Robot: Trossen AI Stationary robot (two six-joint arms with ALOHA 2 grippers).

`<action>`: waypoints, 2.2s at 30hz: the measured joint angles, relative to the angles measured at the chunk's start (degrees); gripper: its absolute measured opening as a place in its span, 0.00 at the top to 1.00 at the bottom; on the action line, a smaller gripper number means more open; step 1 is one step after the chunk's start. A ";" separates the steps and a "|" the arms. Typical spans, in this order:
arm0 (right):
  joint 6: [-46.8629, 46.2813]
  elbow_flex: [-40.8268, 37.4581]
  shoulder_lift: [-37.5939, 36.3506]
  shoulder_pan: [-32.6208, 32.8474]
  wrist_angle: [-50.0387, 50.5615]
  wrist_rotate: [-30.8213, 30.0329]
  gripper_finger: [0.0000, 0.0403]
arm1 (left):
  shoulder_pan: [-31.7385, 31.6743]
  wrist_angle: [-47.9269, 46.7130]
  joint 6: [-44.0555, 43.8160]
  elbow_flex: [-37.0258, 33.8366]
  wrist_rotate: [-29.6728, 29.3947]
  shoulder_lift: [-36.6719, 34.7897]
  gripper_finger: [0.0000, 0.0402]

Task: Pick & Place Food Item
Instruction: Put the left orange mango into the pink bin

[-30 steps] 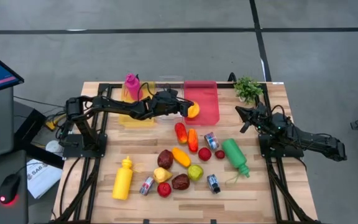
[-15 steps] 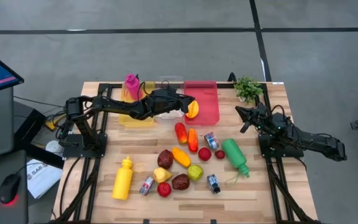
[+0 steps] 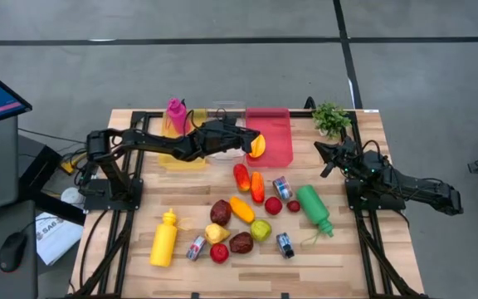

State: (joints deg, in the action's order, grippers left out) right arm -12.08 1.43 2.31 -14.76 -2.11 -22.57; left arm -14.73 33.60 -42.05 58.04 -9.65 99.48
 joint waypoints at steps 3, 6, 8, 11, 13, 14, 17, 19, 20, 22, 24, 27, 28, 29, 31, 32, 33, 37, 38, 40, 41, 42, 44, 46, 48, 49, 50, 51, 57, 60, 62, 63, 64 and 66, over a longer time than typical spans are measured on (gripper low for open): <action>0.00 0.00 0.00 0.00 0.00 0.00 0.99 | 0.01 -0.11 0.05 -0.02 0.00 -1.11 0.95; 0.00 0.00 -0.02 0.02 0.01 0.00 0.99 | -0.02 -1.23 0.08 0.00 -0.02 -2.94 0.97; 0.00 0.00 0.00 0.04 0.04 0.00 0.99 | -0.02 -1.81 0.15 0.00 -0.02 -4.07 0.98; 0.00 0.01 -0.01 0.04 0.21 0.00 0.99 | 0.02 -1.84 3.45 -0.02 -0.02 -5.97 0.99; 0.00 0.02 -0.02 0.04 0.20 0.00 0.99 | 0.20 -1.77 6.33 -0.02 -0.14 -7.36 1.00; 0.00 0.02 -0.02 0.04 0.24 0.00 0.99 | 0.20 -1.75 7.45 -0.02 -0.20 -7.96 1.00; 0.00 0.02 -0.02 0.04 0.37 0.00 0.99 | 0.20 -2.02 9.16 -0.04 -0.20 -9.82 1.00; 0.02 0.02 -0.02 0.04 0.39 0.00 0.99 | 0.20 -1.70 9.30 -0.02 -0.20 -11.08 0.99; 0.02 0.02 -0.02 0.04 0.39 0.00 0.99 | 0.20 -1.76 9.30 -0.02 -0.20 -11.61 0.99; 0.00 0.02 -0.02 0.04 0.38 0.00 0.99 | 0.20 -1.85 9.30 -0.03 -0.20 -12.28 0.99; 0.02 0.02 -0.02 0.04 0.39 0.00 0.99 | 0.20 -2.03 9.30 -0.04 -0.17 -12.88 0.99; 0.00 0.02 -0.02 0.04 0.39 0.00 0.99 | 0.20 -1.79 9.30 -0.04 -0.16 -13.23 0.99; 0.02 0.02 -0.02 0.04 0.39 0.00 0.99 | 0.20 -1.89 9.30 -0.04 -0.15 -13.23 0.99; 0.02 0.02 -0.02 0.04 0.39 0.00 0.99 | 0.20 -2.05 9.30 -0.04 -0.15 -13.23 0.99; 0.02 0.02 -0.02 0.04 0.39 0.00 0.99 | 0.20 -2.06 9.30 -0.04 -0.15 -13.23 0.99; 0.02 0.02 -0.02 0.04 0.39 0.00 0.99 | 0.20 -2.25 9.30 -0.04 -0.14 -13.23 0.99; 0.02 0.02 -0.02 0.04 0.39 0.00 0.99 | 0.20 -2.78 9.30 -0.04 -0.13 -13.23 0.99; 0.02 0.02 -0.02 0.04 0.39 0.00 0.99 | 0.20 -4.06 9.29 -0.04 -0.01 -13.23 0.99; 0.02 0.02 -0.02 0.04 0.39 0.00 0.99 | 0.20 -4.48 9.28 -0.04 -0.01 -13.23 0.99; 0.02 0.02 -0.02 0.04 0.39 0.00 0.99 | 0.20 -5.33 9.28 -0.05 0.00 -13.23 0.99; 0.02 0.02 -0.02 0.04 0.39 0.00 0.99 | 0.20 -5.44 9.28 -0.07 0.00 -13.23 0.99; 0.02 0.02 -0.02 0.04 0.39 0.00 0.99 | 0.20 -5.37 9.28 -0.07 -0.02 -13.23 0.99; 0.02 0.02 -0.02 0.04 0.39 0.00 0.99 | 0.20 -5.37 9.28 -0.07 -0.02 -13.23 0.99; 0.02 0.02 -0.02 0.04 0.39 0.00 0.99 | 0.20 -5.36 9.28 -0.07 -0.02 -13.22 0.99; 0.02 0.02 -0.02 0.04 0.39 0.00 0.99 | 0.20 -5.35 9.28 -0.07 -0.02 -13.21 0.99; 0.02 0.02 -0.02 0.04 0.40 0.00 0.99 | 0.20 -5.37 9.27 -0.07 -0.02 -13.20 0.99; 0.02 0.02 -0.02 0.04 0.39 0.00 0.99 | 0.20 -5.36 9.26 -0.07 -0.02 -13.20 0.99; 0.02 0.02 -0.02 0.04 0.41 0.00 0.99 | 0.20 -5.35 9.26 -0.07 -0.02 -13.20 0.99; 0.02 0.02 -0.02 0.04 0.39 0.00 0.99 | 0.20 -5.35 9.26 -0.07 -0.07 -13.20 0.99; 0.02 0.02 -0.02 0.04 0.42 0.00 0.99 | 0.20 -5.35 9.26 -0.07 -0.16 -13.18 0.99; 0.02 0.02 -0.02 0.04 0.42 0.00 0.99 | 0.20 -5.35 9.23 -0.07 -0.20 -13.18 0.99; 0.02 0.02 -0.02 0.04 0.42 0.00 0.99 | 0.20 -5.35 9.24 -0.07 -0.20 -13.18 0.99; 0.02 0.02 -0.02 0.04 0.42 0.00 0.99 | 0.20 -5.35 9.23 -0.07 -0.20 -13.18 0.99; 0.02 0.02 -0.02 0.04 0.42 0.00 0.99 | 0.25 -5.35 9.22 -0.07 -0.02 -13.18 0.99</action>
State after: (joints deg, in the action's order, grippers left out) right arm -12.05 1.45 2.28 -14.72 -1.69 -22.57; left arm -14.48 28.25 -32.84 57.98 -9.67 86.30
